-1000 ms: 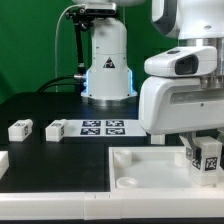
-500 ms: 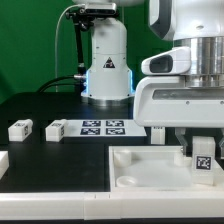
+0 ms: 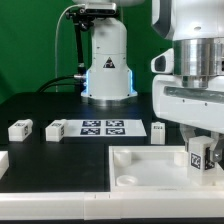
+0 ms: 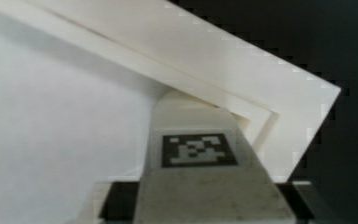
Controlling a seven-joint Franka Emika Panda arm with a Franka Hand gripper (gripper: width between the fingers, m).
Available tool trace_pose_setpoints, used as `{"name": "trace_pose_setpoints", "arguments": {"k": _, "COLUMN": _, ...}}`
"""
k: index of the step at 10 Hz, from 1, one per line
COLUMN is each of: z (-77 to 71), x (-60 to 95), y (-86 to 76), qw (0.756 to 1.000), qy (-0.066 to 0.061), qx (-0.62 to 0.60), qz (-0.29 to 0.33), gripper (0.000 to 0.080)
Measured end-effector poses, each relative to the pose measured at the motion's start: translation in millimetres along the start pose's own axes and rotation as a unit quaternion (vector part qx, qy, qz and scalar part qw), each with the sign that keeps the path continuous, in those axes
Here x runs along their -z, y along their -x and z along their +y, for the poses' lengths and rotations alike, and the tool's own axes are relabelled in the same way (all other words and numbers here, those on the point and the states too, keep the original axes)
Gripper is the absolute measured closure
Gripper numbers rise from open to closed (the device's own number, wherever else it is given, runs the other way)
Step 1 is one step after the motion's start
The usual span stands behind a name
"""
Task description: Assemble one leg
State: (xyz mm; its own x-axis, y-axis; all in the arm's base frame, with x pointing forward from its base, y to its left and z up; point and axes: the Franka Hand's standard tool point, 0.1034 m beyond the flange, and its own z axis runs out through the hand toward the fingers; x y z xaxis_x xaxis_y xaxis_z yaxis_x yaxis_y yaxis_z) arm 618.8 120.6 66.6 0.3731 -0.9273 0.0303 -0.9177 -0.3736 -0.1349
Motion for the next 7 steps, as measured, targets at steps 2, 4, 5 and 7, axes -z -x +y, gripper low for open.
{"name": "trace_pose_setpoints", "arguments": {"k": 2, "z": 0.3, "x": 0.0, "y": -1.1, "qw": 0.998, "qy": -0.001, "qx": -0.06, "qz": -0.003, "gripper": 0.0503}}
{"name": "trace_pose_setpoints", "arguments": {"k": 4, "z": 0.1, "x": -0.1, "y": -0.2, "qw": 0.999, "qy": -0.002, "qx": -0.039, "qz": -0.004, "gripper": 0.0283}}
{"name": "trace_pose_setpoints", "arguments": {"k": 5, "z": -0.2, "x": 0.1, "y": -0.9, "qw": 1.0, "qy": -0.003, "qx": 0.0, "qz": -0.003, "gripper": 0.0283}}
{"name": "trace_pose_setpoints", "arguments": {"k": 7, "z": -3.2, "x": 1.3, "y": 1.4, "qw": 0.988, "qy": -0.007, "qx": 0.157, "qz": 0.0, "gripper": 0.0157}}
